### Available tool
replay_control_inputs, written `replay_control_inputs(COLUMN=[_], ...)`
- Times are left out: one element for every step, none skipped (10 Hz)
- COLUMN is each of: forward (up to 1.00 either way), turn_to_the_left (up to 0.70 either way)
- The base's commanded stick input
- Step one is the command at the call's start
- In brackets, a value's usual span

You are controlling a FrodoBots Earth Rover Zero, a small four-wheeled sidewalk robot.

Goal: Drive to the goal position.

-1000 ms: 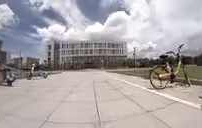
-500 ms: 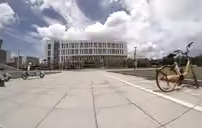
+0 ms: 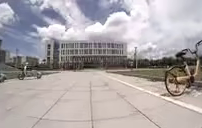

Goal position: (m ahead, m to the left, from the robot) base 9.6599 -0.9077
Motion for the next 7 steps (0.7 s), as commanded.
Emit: replay_control_inputs(forward=[0.7, 0.7, 0.7, 0.7, 0.7, 0.7, 0.7], turn_to_the_left=[0.04, 0.04, 0.04, 0.04, 0.04, 0.04, 0.04])
